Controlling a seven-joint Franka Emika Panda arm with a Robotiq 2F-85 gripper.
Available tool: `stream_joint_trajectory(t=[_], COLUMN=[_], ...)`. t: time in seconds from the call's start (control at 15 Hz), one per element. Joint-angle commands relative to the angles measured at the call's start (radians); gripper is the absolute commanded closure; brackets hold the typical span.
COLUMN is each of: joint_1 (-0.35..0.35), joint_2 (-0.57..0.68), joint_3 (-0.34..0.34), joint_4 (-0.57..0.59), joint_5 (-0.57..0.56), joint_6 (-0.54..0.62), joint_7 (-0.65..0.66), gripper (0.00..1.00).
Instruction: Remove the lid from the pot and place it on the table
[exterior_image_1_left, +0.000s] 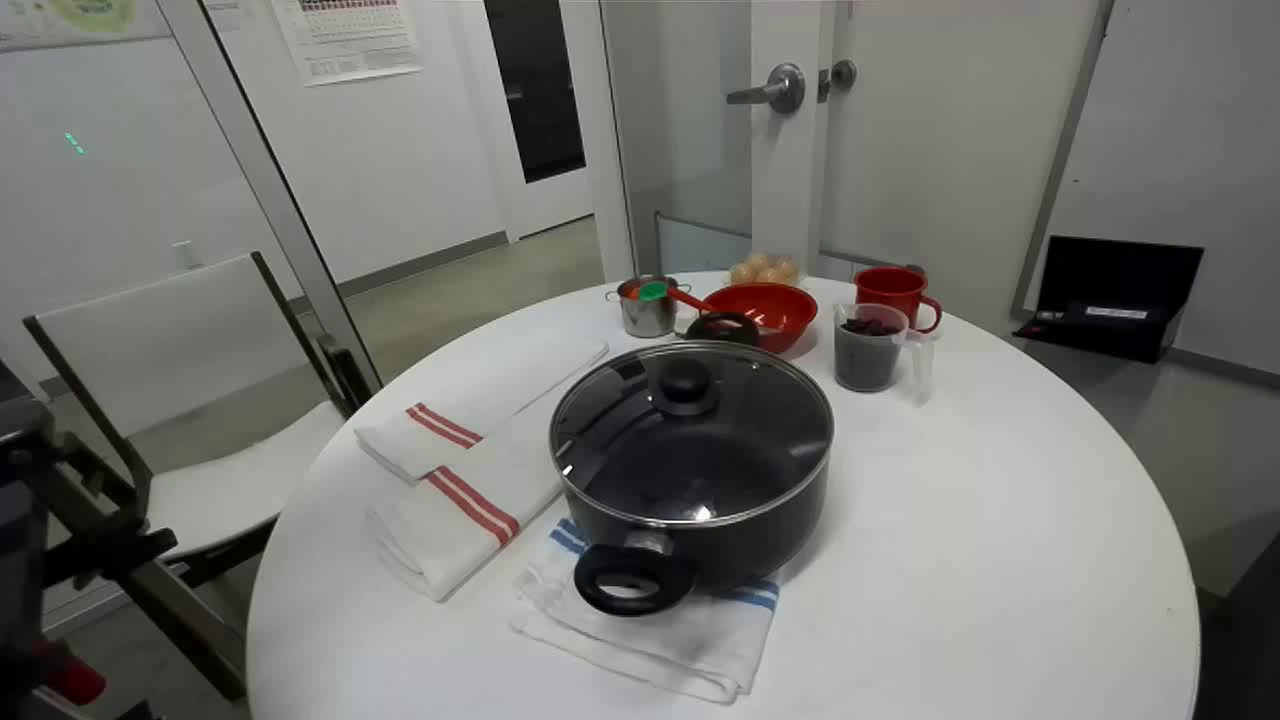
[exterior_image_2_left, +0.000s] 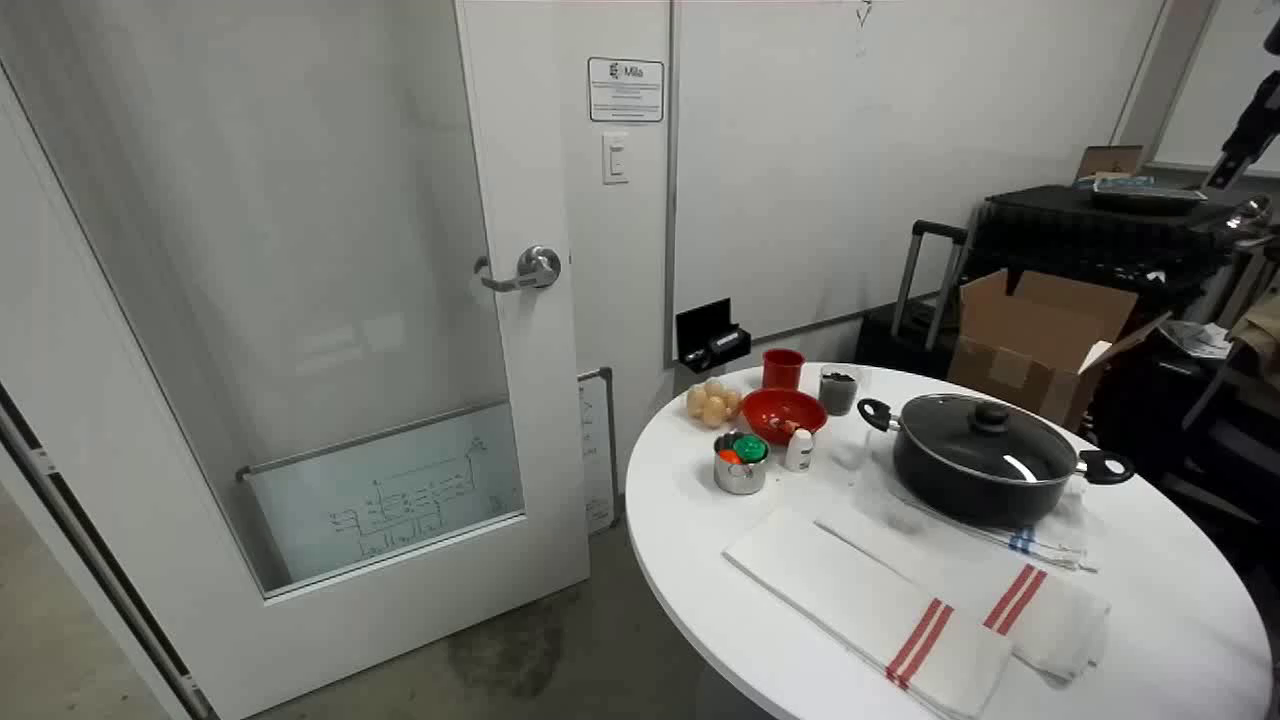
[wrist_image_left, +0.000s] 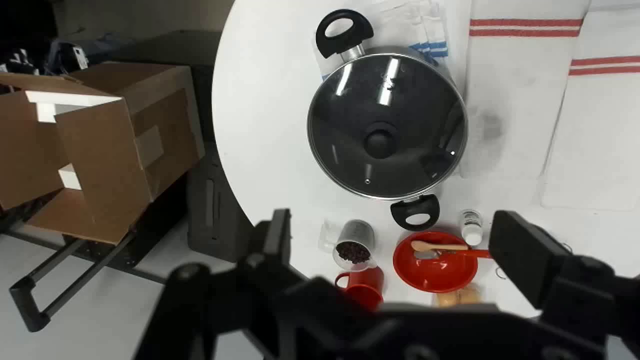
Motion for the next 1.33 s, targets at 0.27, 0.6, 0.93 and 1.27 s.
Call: stream_joint_trajectory(t=[0.27,0.6,0.93,1.27], joint_1=[0.011,0.019,0.065,0.110], joint_2=[0.000,0.013,0.103,0.256], joint_3=[-0.010,-0.025,-0.121,-0.215], joint_4=[0.002,0.010,0.063,0.171], joint_5=[-0.005,0.009,0.122,0.336], joint_6=[-0.004,0.006,0.056,0.046], joint_7=[0.003,-0.032,-0.214,-0.472], gripper=[0.00,0.00,0.00,0.00])
